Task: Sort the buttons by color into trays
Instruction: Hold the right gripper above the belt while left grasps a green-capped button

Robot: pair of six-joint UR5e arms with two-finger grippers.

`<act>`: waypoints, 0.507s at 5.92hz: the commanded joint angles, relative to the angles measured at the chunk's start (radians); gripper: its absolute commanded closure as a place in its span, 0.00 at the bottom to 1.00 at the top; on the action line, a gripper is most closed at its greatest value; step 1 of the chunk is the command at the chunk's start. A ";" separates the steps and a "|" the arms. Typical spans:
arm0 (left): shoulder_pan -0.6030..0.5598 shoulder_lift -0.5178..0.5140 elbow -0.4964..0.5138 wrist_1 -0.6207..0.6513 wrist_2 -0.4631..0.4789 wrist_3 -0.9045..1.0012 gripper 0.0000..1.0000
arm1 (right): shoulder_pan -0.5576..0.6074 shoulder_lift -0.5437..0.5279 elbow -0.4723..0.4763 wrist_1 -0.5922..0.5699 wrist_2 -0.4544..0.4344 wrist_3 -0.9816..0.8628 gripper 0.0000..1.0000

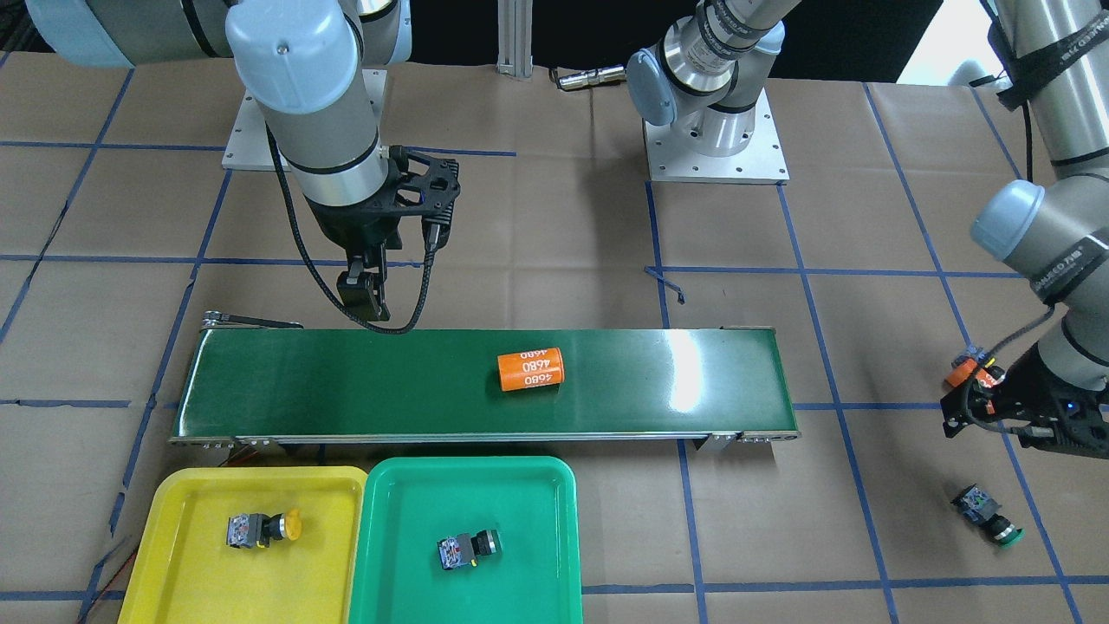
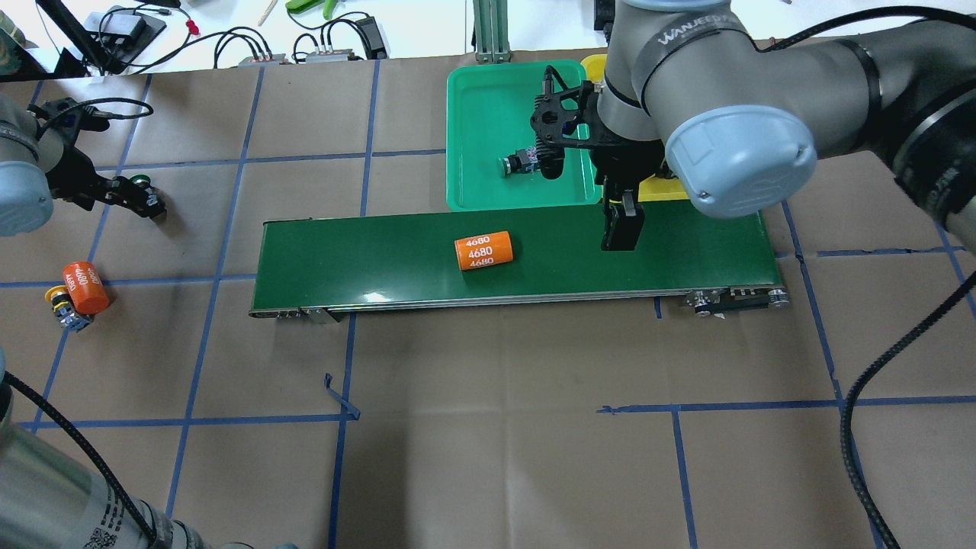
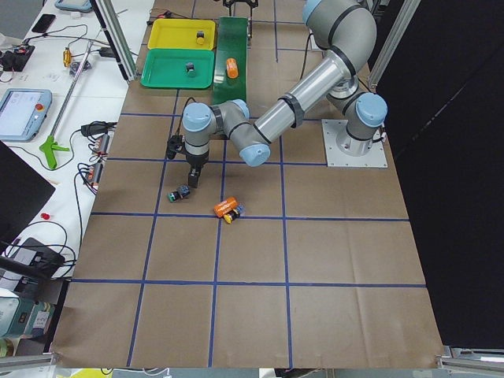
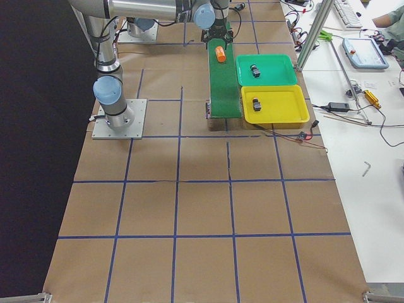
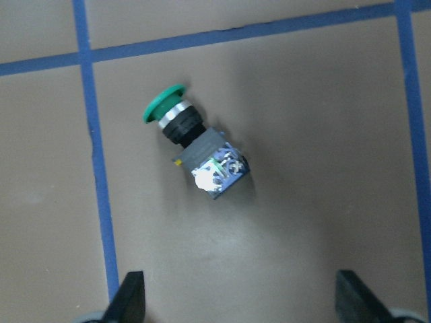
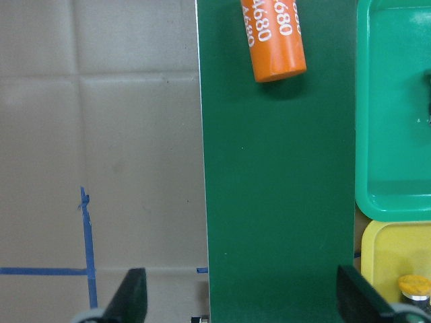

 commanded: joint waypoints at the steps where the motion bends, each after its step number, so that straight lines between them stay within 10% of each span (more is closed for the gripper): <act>1: -0.023 -0.073 0.089 -0.001 0.016 -0.227 0.02 | -0.005 -0.021 -0.012 0.016 0.009 -0.063 0.00; 3: -0.037 -0.113 0.117 0.007 0.015 -0.303 0.02 | -0.025 -0.008 0.000 0.007 0.073 -0.100 0.00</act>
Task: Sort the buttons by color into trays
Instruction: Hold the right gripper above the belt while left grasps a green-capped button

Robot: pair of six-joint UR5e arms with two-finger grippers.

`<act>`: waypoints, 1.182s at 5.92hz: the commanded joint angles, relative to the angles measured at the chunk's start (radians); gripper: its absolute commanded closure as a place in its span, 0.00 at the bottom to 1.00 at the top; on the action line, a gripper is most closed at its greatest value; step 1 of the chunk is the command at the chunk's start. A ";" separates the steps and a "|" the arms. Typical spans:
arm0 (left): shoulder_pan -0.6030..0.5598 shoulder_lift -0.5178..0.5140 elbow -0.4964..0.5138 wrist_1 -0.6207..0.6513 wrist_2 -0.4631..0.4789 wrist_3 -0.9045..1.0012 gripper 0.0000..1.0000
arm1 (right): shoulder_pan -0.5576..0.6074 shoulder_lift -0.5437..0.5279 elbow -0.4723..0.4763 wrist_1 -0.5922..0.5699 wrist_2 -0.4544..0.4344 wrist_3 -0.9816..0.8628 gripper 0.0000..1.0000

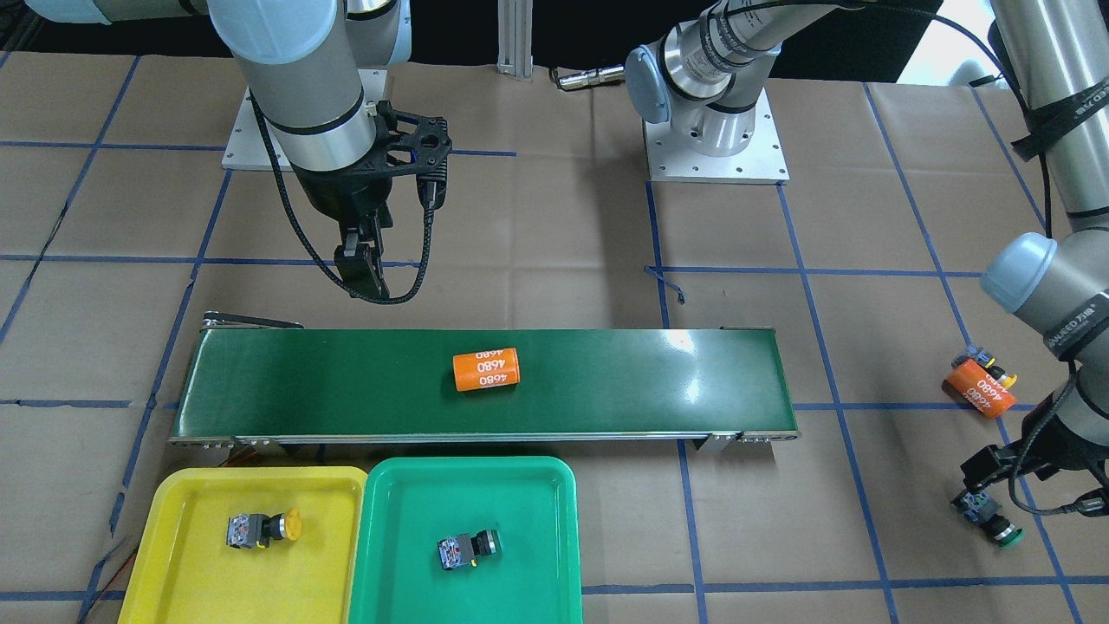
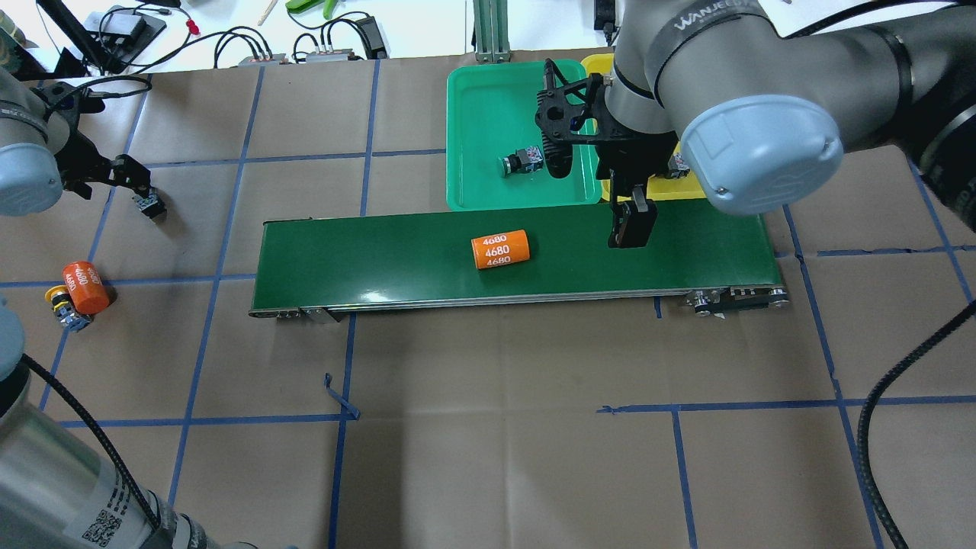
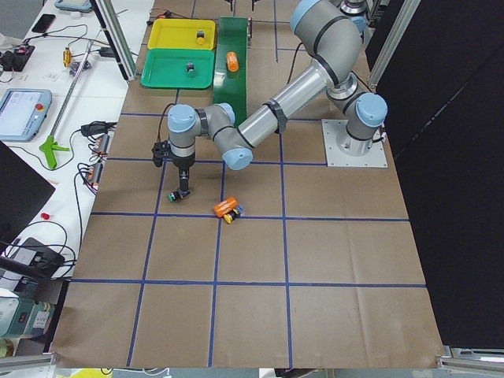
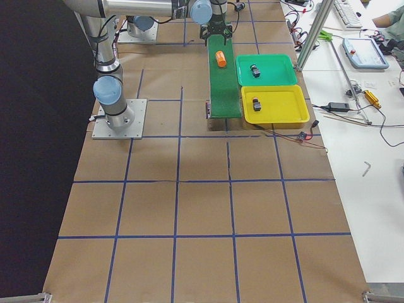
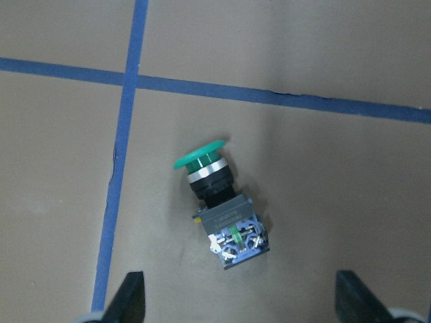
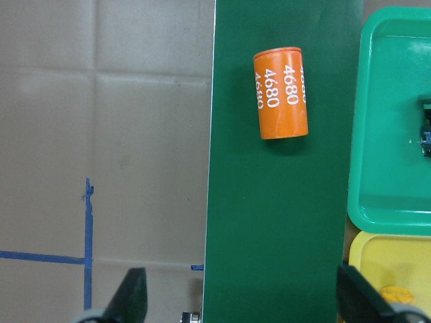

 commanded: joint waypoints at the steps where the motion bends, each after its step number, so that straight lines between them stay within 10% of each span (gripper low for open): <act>1: -0.003 -0.073 0.056 0.007 0.010 -0.049 0.02 | -0.034 0.004 0.006 0.003 0.036 -0.042 0.00; 4: -0.005 -0.133 0.049 0.096 0.019 -0.044 0.09 | -0.031 0.004 0.010 -0.002 0.020 -0.024 0.00; 7: -0.005 -0.130 0.044 0.133 0.022 -0.017 0.88 | -0.033 0.004 0.013 -0.002 0.020 -0.021 0.00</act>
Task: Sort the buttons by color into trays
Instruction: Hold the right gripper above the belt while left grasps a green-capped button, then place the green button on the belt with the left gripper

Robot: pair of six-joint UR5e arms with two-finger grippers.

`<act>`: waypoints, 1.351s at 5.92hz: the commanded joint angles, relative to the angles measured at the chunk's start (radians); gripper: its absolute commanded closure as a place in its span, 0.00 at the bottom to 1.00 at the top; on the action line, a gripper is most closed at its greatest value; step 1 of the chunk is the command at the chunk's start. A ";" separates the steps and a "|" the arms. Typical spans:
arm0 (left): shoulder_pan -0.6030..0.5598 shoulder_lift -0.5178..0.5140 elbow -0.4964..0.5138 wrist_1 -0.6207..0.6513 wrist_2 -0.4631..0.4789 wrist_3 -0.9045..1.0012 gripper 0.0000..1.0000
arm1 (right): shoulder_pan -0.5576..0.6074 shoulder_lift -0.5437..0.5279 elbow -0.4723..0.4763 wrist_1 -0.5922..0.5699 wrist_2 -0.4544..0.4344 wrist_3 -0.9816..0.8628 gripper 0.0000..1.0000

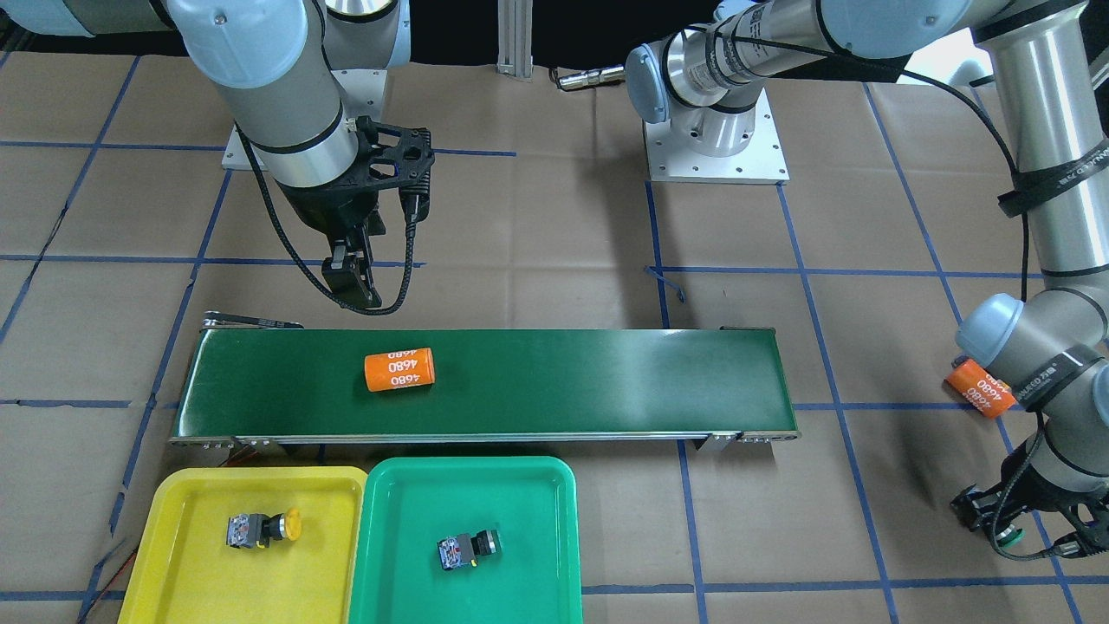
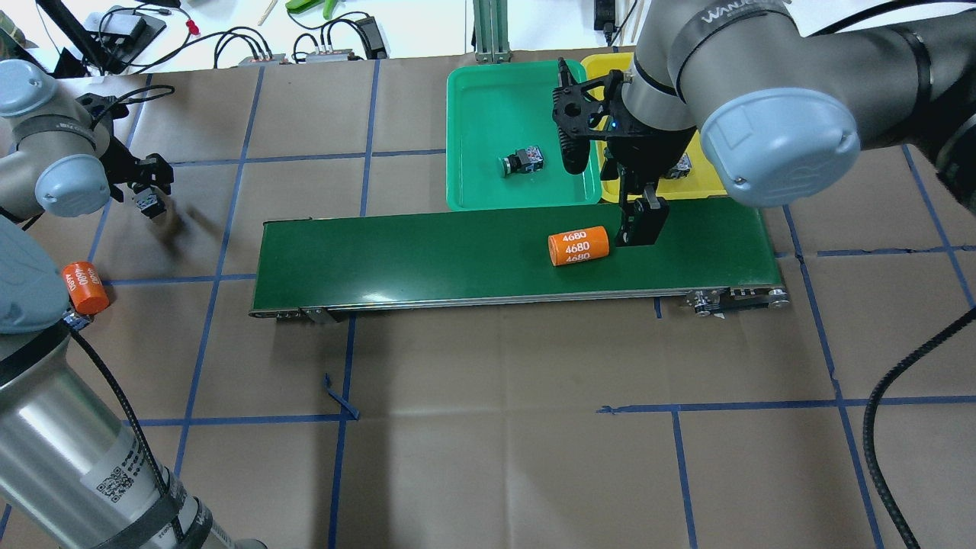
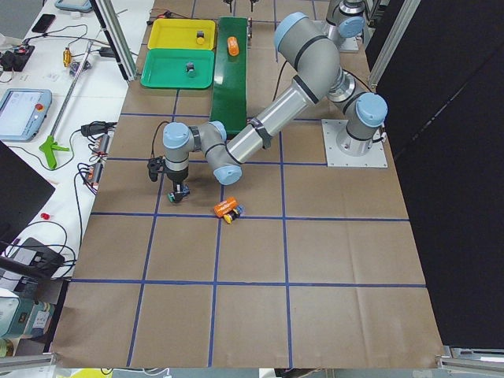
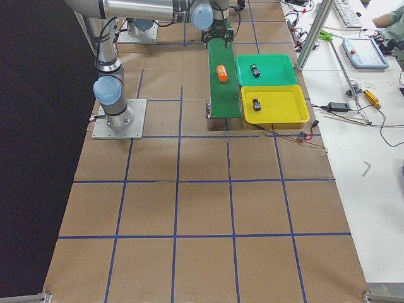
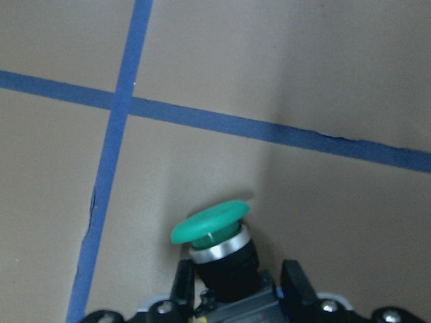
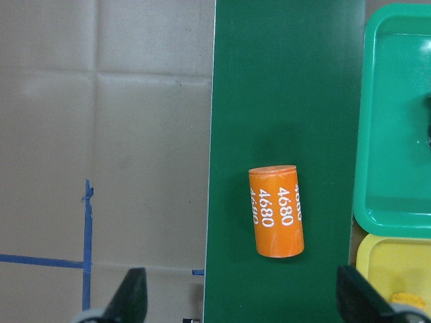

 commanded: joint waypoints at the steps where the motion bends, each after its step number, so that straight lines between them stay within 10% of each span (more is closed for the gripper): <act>1: -0.010 0.029 0.012 -0.007 0.003 0.113 0.95 | -0.001 0.000 0.000 0.003 -0.003 0.000 0.00; 8: -0.464 0.421 -0.343 -0.171 0.079 0.924 0.99 | -0.001 0.000 0.002 0.005 -0.003 0.000 0.00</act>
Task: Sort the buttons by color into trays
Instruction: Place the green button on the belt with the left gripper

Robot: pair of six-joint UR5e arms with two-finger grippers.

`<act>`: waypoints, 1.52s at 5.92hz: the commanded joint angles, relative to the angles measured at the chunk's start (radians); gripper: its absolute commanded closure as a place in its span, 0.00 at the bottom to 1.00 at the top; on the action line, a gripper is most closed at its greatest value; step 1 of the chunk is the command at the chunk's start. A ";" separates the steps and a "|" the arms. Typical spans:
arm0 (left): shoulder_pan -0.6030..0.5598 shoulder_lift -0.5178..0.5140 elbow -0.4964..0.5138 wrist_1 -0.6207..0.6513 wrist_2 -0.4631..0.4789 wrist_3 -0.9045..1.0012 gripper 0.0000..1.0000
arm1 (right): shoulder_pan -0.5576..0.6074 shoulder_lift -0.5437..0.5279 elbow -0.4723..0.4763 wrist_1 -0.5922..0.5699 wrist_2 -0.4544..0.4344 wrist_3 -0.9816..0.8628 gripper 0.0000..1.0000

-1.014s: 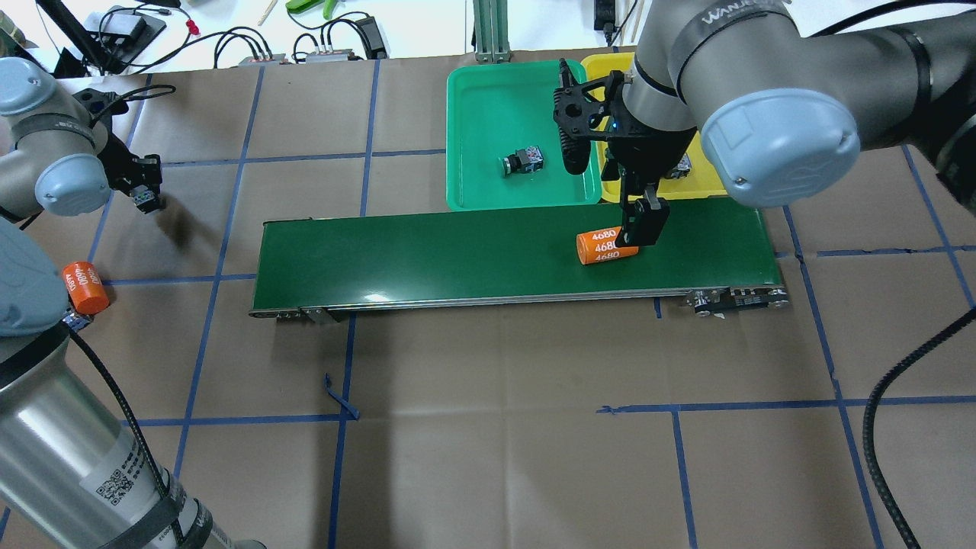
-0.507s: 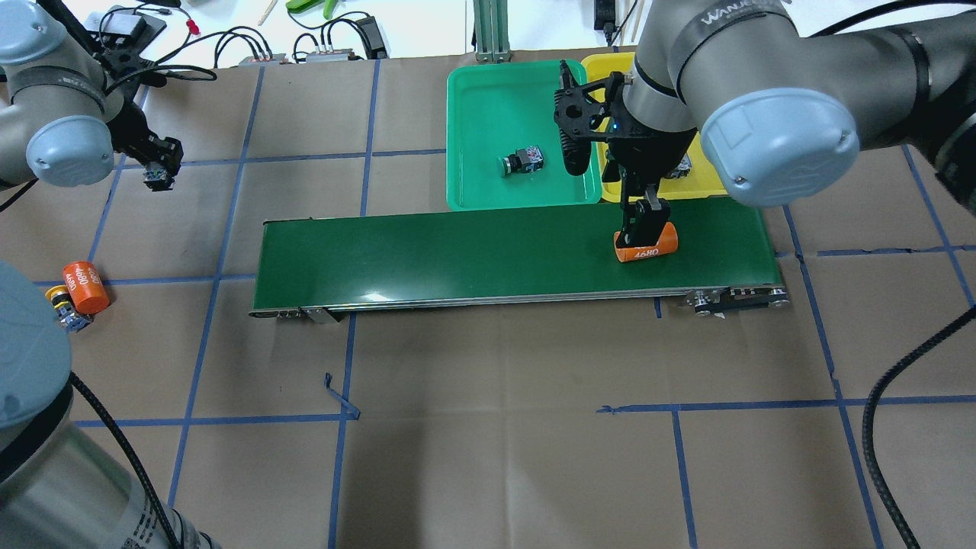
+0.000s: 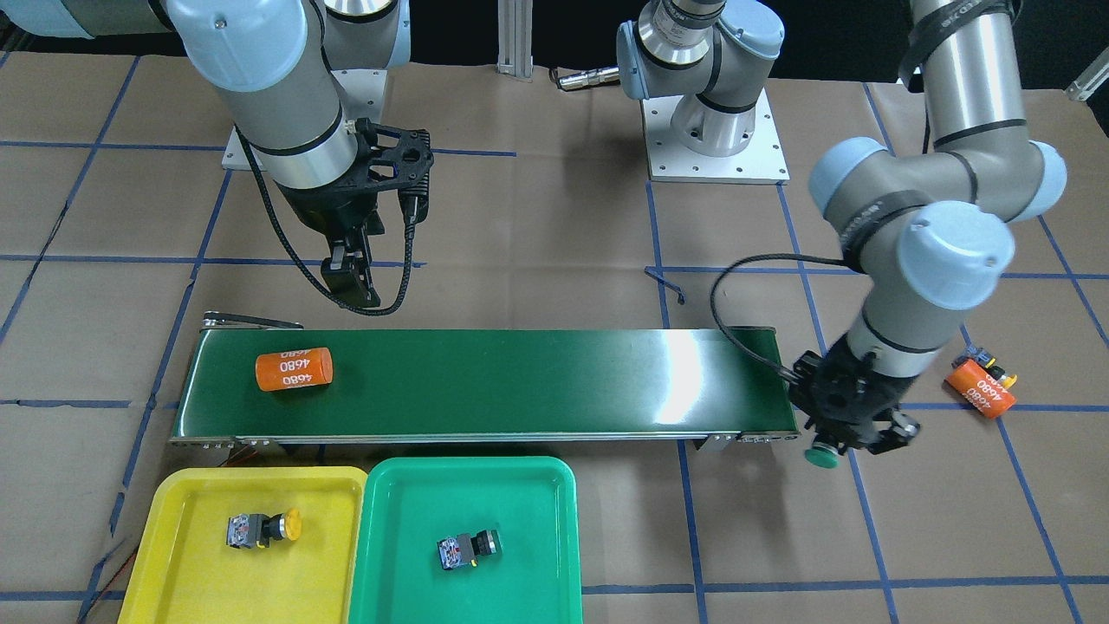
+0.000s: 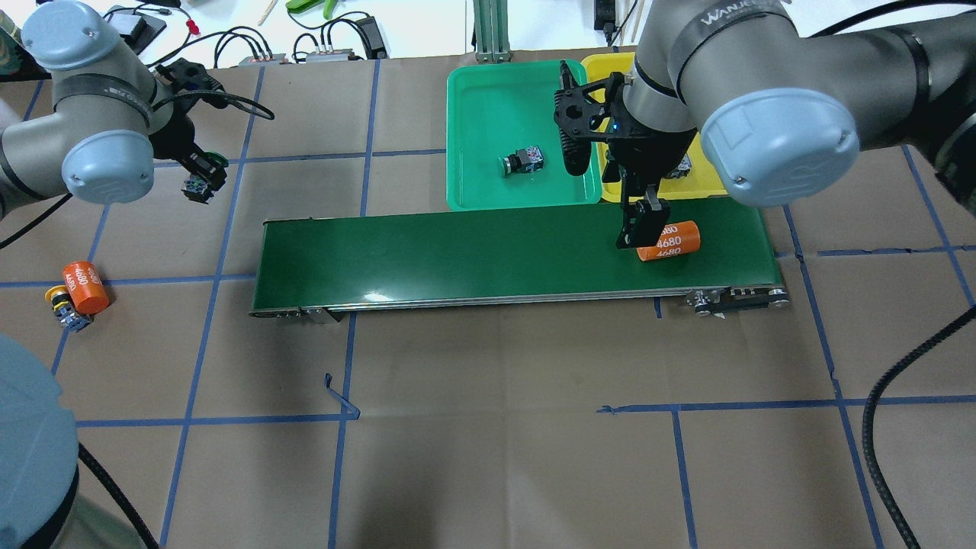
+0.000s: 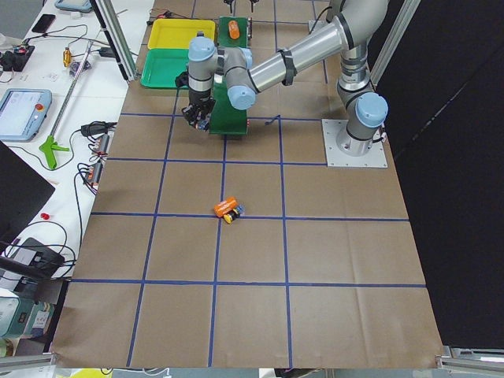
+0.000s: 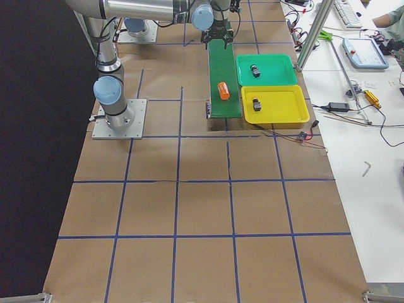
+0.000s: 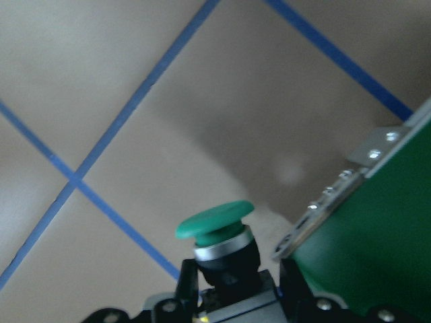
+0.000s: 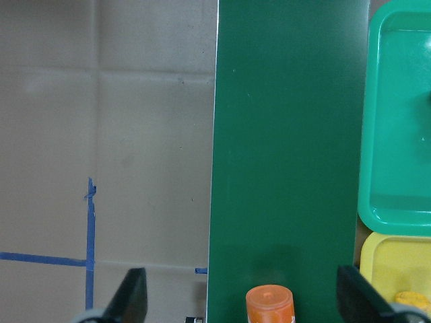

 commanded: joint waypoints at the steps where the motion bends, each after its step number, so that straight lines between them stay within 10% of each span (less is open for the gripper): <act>1: -0.170 0.052 -0.083 0.002 0.066 0.231 1.00 | 0.000 0.000 0.000 0.001 0.000 0.000 0.00; 4: -0.321 0.043 -0.150 0.005 0.069 0.362 1.00 | 0.000 0.002 0.000 0.001 0.000 0.000 0.00; 5: -0.315 0.040 -0.140 0.005 0.069 0.368 0.27 | 0.000 0.002 0.000 0.001 0.000 0.000 0.00; 6: -0.293 0.047 -0.135 0.000 0.069 0.373 0.02 | 0.000 0.002 0.000 -0.001 0.000 -0.002 0.00; 9: -0.006 0.125 -0.135 -0.055 0.059 0.374 0.01 | 0.000 0.002 0.000 -0.001 0.000 -0.002 0.00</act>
